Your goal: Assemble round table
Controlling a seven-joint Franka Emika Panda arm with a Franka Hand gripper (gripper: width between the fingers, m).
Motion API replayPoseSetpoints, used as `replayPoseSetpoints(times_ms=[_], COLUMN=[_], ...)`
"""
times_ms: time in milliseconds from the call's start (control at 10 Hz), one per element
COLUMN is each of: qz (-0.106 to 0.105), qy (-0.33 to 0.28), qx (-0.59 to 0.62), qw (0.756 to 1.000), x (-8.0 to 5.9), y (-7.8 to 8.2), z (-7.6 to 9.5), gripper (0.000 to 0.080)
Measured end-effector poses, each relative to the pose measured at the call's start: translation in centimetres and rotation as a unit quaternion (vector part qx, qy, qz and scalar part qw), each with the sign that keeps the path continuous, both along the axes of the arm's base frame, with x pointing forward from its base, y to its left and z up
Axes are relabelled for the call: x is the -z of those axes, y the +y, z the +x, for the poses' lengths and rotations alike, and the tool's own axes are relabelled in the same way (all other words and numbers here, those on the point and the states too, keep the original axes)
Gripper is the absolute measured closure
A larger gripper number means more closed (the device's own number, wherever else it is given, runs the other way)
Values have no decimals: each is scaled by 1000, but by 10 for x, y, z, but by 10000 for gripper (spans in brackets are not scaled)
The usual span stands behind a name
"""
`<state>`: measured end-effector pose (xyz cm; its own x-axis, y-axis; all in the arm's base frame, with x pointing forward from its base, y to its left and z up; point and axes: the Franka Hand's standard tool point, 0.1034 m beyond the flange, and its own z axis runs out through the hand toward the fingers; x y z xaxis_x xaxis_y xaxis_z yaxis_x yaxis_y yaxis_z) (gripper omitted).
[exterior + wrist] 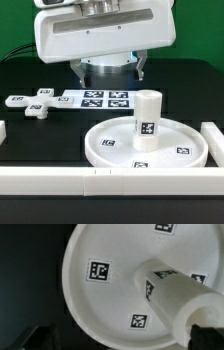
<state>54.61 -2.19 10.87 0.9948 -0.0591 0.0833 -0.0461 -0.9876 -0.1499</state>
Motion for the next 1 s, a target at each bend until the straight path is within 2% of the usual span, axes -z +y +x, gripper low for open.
replayPoseSetpoints(times_ms=[200,300,500,600,1000], qz=[-5,-22,-47,-49,-50], qy=[-4,-15,-22,-21,-21], qx=[-31,-124,-217,-229,-231], qw=[999,992,975,972,972], x=[1,4,3,6,6], y=[-4,-20,-37,-42,-42], z=[0,-1,-3,-6,-6], gripper=[150,150,150,150,150])
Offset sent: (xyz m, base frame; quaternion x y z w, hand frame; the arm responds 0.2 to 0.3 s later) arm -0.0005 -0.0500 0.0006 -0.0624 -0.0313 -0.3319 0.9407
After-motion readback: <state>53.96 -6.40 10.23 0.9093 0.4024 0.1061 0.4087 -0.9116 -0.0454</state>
